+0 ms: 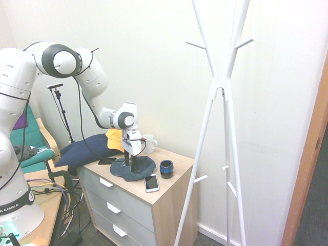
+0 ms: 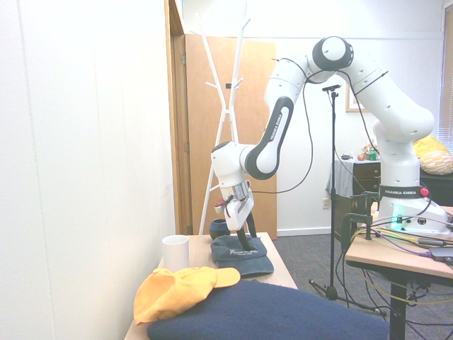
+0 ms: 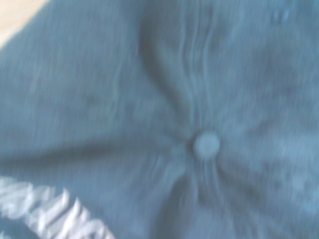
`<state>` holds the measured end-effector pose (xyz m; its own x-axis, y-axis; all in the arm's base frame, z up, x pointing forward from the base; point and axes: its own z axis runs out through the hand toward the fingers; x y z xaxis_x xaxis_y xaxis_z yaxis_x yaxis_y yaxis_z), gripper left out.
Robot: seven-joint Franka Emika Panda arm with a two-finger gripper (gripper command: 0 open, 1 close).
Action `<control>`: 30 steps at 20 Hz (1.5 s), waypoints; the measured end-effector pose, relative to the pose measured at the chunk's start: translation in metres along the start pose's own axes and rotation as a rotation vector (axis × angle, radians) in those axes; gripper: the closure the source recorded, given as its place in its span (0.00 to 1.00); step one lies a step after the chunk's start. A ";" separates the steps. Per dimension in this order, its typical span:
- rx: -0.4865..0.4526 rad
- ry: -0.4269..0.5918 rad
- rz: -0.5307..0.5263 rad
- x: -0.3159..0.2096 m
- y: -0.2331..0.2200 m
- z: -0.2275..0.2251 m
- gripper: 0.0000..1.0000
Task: Hang the cap
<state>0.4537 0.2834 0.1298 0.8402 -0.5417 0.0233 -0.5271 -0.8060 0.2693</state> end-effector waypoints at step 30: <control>-0.034 -0.052 -0.049 0.012 0.000 0.038 1.00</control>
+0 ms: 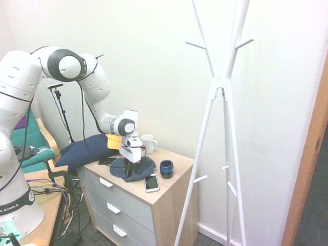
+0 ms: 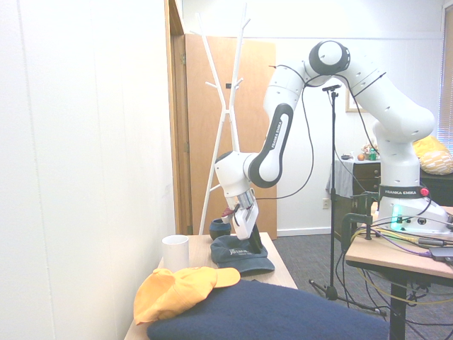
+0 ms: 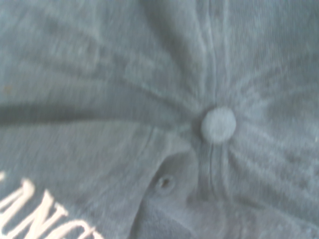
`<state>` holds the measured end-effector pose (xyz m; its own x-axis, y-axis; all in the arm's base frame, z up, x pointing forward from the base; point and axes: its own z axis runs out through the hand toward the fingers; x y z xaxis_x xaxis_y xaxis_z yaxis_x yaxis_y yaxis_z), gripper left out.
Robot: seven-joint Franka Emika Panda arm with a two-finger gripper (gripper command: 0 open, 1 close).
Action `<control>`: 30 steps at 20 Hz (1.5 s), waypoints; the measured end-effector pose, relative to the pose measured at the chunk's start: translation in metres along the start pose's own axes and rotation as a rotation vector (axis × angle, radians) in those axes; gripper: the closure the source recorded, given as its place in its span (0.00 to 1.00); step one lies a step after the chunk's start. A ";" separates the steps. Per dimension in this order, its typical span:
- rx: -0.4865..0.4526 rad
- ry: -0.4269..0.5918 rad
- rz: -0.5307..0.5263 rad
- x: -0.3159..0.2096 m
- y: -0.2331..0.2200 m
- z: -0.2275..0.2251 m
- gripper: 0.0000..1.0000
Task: Hang the cap
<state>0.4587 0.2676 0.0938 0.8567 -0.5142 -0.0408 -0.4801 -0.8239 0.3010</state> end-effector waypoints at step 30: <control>0.169 0.277 0.078 0.028 0.073 -0.251 1.00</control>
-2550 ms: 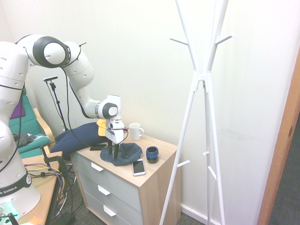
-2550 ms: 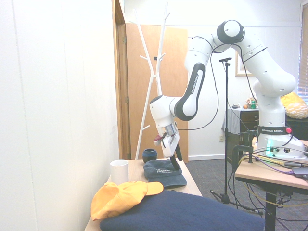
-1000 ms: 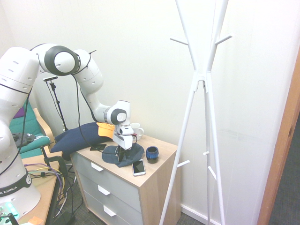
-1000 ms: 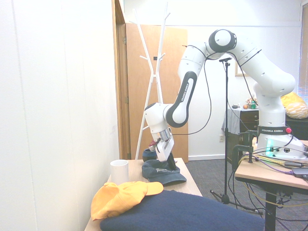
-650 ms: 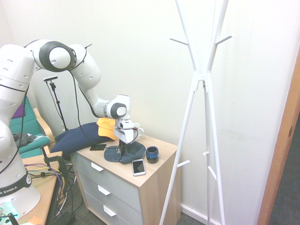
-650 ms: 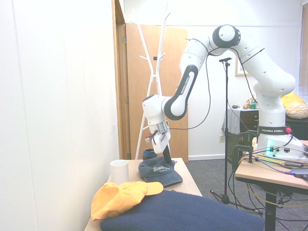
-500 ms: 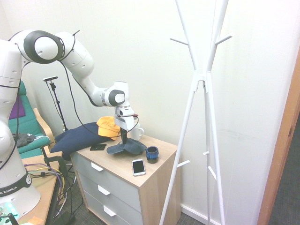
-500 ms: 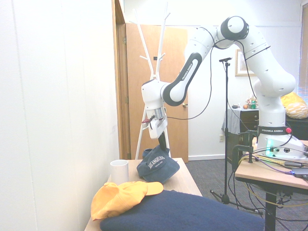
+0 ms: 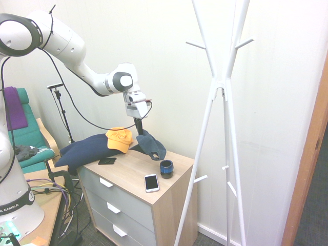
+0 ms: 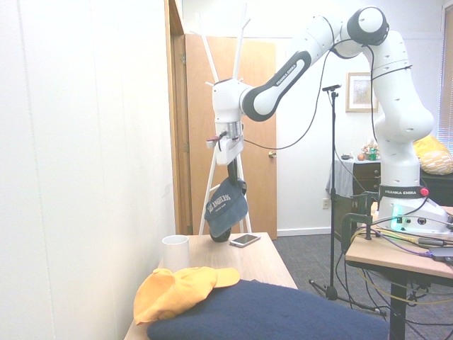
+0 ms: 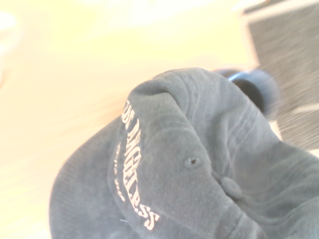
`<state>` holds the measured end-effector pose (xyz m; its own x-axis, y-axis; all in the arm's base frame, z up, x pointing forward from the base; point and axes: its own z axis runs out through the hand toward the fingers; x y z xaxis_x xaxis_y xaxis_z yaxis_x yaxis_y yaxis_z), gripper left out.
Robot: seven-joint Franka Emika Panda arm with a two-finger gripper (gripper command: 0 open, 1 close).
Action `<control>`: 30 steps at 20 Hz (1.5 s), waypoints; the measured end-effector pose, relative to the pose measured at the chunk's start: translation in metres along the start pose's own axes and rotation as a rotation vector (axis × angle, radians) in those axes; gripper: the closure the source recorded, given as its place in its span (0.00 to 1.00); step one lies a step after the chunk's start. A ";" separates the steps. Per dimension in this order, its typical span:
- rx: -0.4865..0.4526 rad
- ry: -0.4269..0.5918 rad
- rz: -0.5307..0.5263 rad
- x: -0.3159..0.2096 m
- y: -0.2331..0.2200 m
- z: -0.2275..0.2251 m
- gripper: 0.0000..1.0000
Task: Hang the cap
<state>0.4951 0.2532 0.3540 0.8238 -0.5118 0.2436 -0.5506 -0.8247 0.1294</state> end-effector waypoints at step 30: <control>-0.246 0.883 0.211 0.192 0.202 -0.383 1.00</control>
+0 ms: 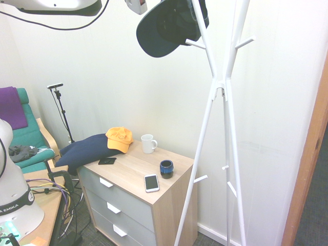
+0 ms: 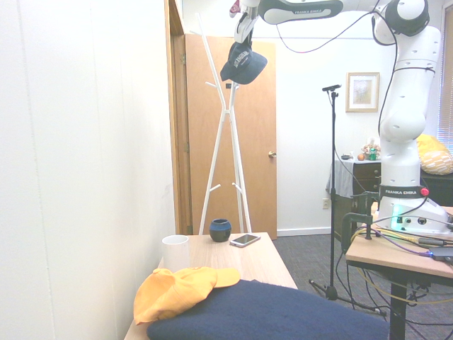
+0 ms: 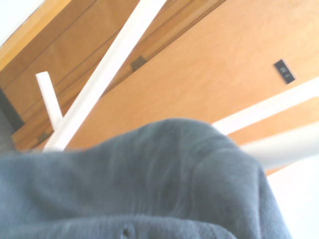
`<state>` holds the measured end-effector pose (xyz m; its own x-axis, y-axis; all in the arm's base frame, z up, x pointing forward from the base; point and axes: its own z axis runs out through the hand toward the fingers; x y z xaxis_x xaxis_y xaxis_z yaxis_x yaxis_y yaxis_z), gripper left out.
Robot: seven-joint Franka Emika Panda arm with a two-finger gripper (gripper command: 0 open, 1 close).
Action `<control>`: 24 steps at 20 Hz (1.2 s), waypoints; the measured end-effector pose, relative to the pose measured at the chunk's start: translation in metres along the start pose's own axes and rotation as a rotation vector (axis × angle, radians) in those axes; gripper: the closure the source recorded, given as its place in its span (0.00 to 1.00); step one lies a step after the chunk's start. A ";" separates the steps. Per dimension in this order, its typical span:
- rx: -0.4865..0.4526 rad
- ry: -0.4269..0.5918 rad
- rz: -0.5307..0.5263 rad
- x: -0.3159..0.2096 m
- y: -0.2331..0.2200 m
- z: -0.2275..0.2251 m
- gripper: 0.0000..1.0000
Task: Hang the cap
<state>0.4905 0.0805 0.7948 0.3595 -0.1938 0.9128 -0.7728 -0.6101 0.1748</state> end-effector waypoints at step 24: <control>-0.045 -0.176 0.030 -0.122 -0.005 0.074 0.00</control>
<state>0.4896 0.0505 0.6550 0.4188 -0.3449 0.8400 -0.8056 -0.5680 0.1684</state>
